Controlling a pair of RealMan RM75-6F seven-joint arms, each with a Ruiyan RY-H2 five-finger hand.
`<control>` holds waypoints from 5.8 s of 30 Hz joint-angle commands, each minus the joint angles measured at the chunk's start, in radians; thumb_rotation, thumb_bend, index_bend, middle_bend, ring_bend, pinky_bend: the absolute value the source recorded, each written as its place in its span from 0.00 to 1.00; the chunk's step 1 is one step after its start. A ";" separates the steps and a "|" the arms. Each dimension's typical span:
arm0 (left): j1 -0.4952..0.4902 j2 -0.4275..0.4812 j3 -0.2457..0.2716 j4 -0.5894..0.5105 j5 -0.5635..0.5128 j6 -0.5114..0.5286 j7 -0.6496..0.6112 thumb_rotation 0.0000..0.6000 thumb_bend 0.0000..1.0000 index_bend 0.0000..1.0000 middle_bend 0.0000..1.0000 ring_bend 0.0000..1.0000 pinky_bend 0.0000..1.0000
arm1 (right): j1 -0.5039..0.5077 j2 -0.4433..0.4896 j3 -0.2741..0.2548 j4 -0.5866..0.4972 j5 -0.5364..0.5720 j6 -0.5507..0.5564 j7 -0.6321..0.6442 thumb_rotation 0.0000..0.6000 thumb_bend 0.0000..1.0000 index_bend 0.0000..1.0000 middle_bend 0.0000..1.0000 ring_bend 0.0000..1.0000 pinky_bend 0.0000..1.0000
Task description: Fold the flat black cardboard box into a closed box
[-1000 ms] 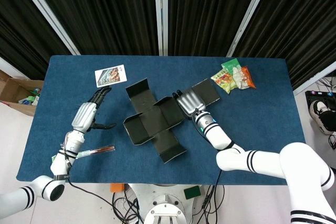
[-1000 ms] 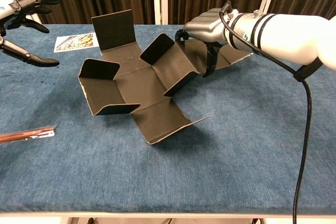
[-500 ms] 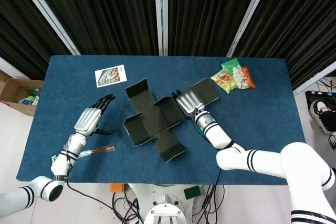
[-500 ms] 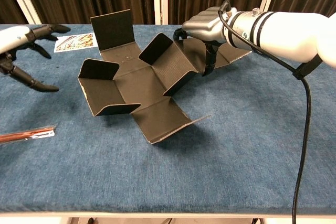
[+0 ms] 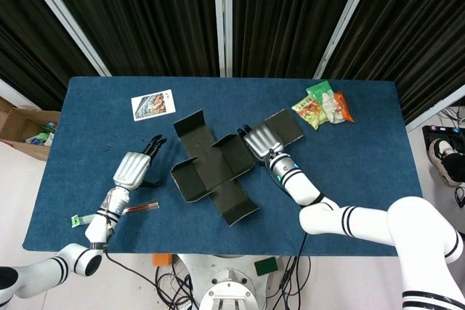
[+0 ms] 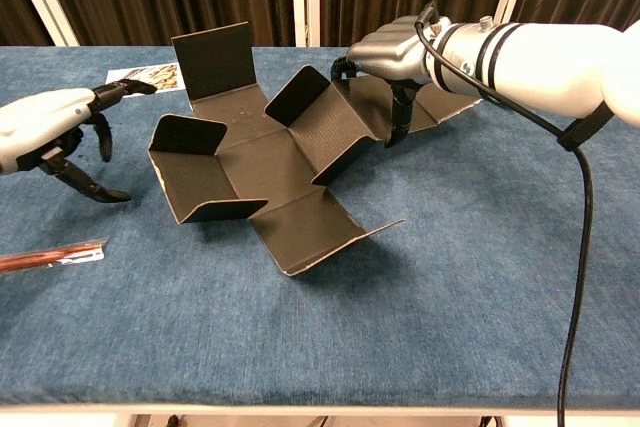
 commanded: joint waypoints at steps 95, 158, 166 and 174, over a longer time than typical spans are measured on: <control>-0.198 0.025 0.033 -0.043 0.038 -0.308 -0.995 1.00 0.01 0.29 0.32 0.69 0.91 | 0.112 0.004 0.028 0.129 -0.708 -0.024 0.460 1.00 0.05 0.00 0.00 0.65 1.00; -0.210 0.298 -0.014 -0.298 0.187 -0.280 -1.708 1.00 0.01 0.30 0.32 0.70 0.93 | -0.205 -0.148 0.214 0.199 -0.833 0.594 0.899 1.00 0.07 0.00 0.00 0.68 1.00; -0.230 0.302 0.006 -0.285 0.168 -0.281 -1.606 1.00 0.01 0.32 0.33 0.70 0.93 | -0.205 -0.113 0.216 0.155 -0.837 0.584 0.891 1.00 0.07 0.00 0.01 0.68 1.00; -0.252 0.311 0.005 -0.296 0.108 -0.326 -1.420 1.00 0.01 0.32 0.33 0.70 0.93 | -0.190 -0.079 0.183 0.105 -0.858 0.523 0.819 1.00 0.07 0.00 0.03 0.68 1.00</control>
